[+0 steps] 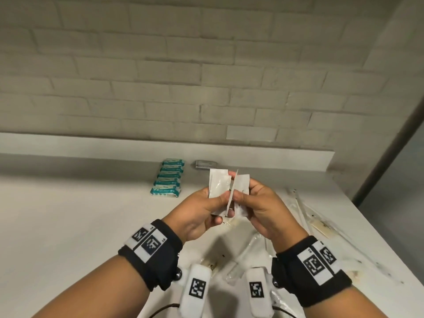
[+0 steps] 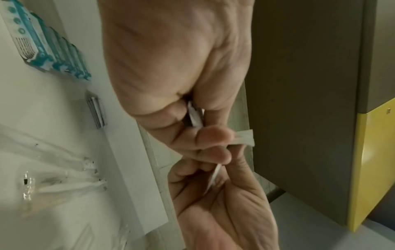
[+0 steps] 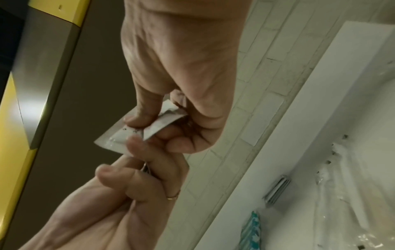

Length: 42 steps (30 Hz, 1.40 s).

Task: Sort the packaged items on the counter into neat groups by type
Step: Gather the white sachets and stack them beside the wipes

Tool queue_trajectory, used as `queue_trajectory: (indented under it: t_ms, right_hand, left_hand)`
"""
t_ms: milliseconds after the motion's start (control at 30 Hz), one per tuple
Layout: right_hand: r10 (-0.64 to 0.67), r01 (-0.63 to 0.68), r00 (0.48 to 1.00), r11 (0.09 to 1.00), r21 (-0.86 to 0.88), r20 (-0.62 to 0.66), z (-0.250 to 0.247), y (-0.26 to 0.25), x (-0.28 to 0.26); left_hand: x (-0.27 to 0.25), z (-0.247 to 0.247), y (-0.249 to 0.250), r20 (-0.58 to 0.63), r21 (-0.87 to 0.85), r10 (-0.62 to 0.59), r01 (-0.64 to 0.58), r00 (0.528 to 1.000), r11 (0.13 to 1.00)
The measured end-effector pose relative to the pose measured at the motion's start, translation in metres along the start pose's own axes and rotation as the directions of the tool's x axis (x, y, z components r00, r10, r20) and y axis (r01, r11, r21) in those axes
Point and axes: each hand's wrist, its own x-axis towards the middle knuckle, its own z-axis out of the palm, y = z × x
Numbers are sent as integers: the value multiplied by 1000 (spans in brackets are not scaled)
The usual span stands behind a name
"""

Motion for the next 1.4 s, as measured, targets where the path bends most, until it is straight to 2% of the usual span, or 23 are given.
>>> queue_trajectory:
  t_ms: [67,167,300,400,533,633,700,767,1000,1167,1333,1400]
  right_hand:
    - [-7,5,999,999,-41,-36,3,-1,-3]
    - [-43,24,987,993,-120,-158,7,1,-3]
    - [-60,5,958,981,-195,-280,0,-1,-2]
    - [-51,-45,936,964,-263,-347,-11,-9,-3]
    - [-93,6,926,973,-231,-367,-15,-12,-1]
    - [-128,66,899,985,-159,-419,-22,-23,1]
    - [-125,61,899,985,-163,-419,-29,-32,1]
    - [-103,17,915,976,-217,-391,-33,-37,-2]
    - [-15,-73,958,953,-294,-286,-23,-26,-6]
    - [-14,-100,941,943,-318,-338,-23,-18,-3]
    - [14,-128,940,941,-314,-341,-28,-21,0]
    - [-11,-116,931,938,-325,-364,-31,-23,3]
  left_hand:
    - [3,-2,1,-9,23,-29,29,1000,999]
    - [7,-3,0,-17,40,-32,33,999,999]
    - [14,-7,1,-59,-40,-17,15,998,999]
    - [18,-8,0,-15,-91,-38,36,999,995]
    - [21,-2,-8,66,25,-38,36,997,999]
    - [27,-1,-10,58,-22,-45,46,997,999]
    - [31,-4,-8,66,-125,-64,72,996,990]
    - [34,-7,-8,83,-152,-52,64,995,986]
    - [43,1,-20,-45,20,70,-70,997,997]
    - [51,3,-28,-116,58,136,-130,984,990]
    - [56,2,-32,-100,81,146,-139,984,987]
    - [57,3,-32,-114,83,157,-148,981,986]
